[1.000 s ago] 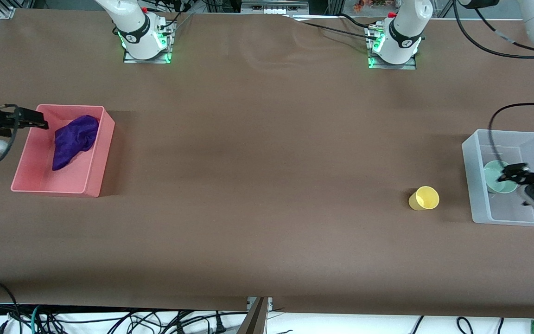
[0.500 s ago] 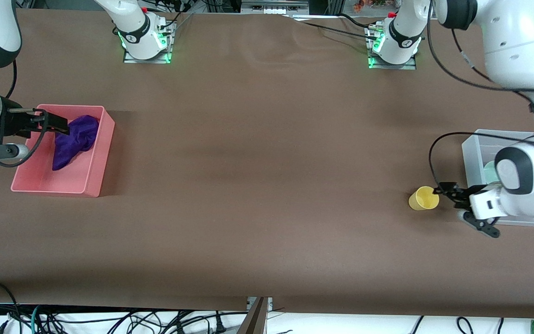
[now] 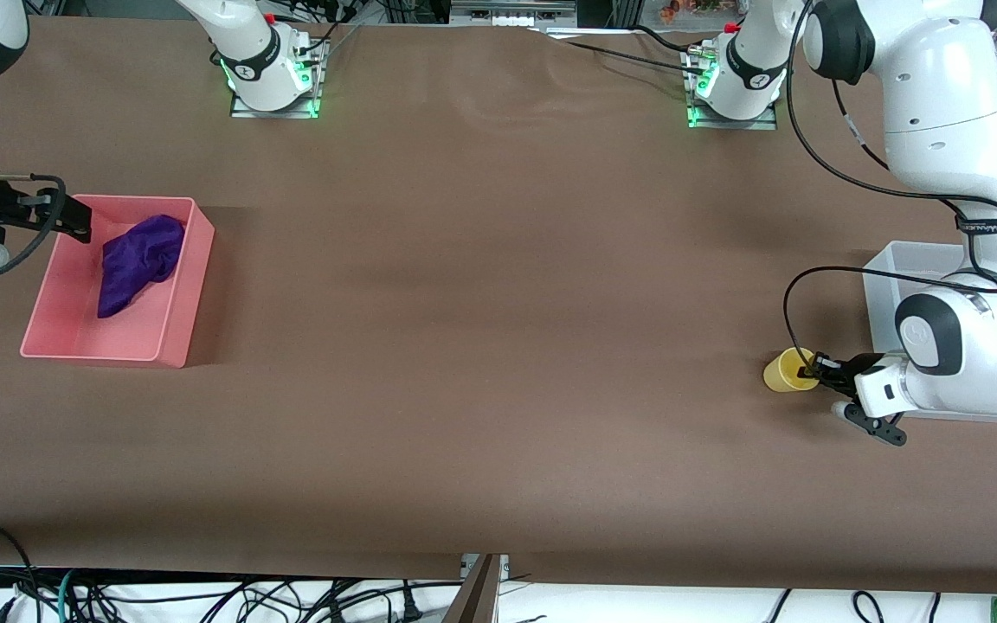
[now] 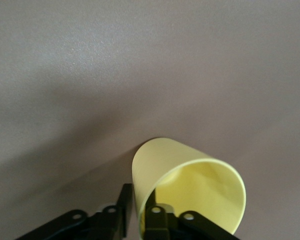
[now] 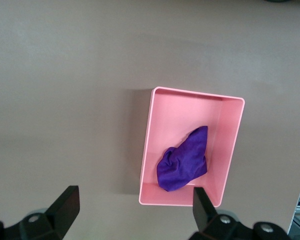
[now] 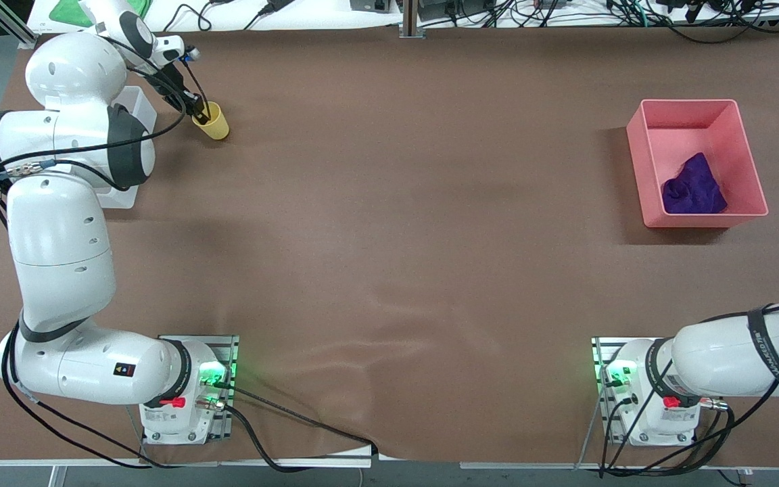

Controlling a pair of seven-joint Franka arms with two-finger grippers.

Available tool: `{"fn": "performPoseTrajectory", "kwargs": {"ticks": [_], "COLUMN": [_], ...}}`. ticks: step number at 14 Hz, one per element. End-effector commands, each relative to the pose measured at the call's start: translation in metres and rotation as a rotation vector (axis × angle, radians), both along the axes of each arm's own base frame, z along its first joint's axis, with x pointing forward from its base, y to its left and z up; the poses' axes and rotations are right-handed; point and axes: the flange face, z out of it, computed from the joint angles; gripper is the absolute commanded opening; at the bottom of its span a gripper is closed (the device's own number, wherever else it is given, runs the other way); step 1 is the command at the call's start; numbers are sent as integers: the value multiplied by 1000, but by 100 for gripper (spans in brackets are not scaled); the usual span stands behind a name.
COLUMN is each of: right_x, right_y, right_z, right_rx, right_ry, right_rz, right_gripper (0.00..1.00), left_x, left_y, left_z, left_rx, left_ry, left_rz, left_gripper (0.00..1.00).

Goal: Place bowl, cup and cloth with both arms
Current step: 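Grasp the yellow cup with the left gripper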

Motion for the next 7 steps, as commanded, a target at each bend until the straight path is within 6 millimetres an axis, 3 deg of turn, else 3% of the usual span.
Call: {"fn": "performPoseTrajectory", "kwargs": {"ticks": [1, 2, 4, 7], "right_x": [-2, -3, -6, -4], "right_y": [-1, -1, 1, 0], "right_z": [2, 1, 1, -4], "right_rx": [47, 77, 82, 81], "right_ry": [-8, -3, 3, 20], "right_rz": [-25, -36, -118, -140], "right_gripper": [100, 100, 100, 100], "left_x": [4, 5, -1, -21], "left_y": [1, 2, 7, 37], "left_z": [17, 27, 77, 172], "left_rx": [17, 40, 75, 256], "left_ry": [-17, -15, -6, 19], "left_rz": [-5, -26, -71, -169], "left_gripper": [0, 0, 0, 0]}}
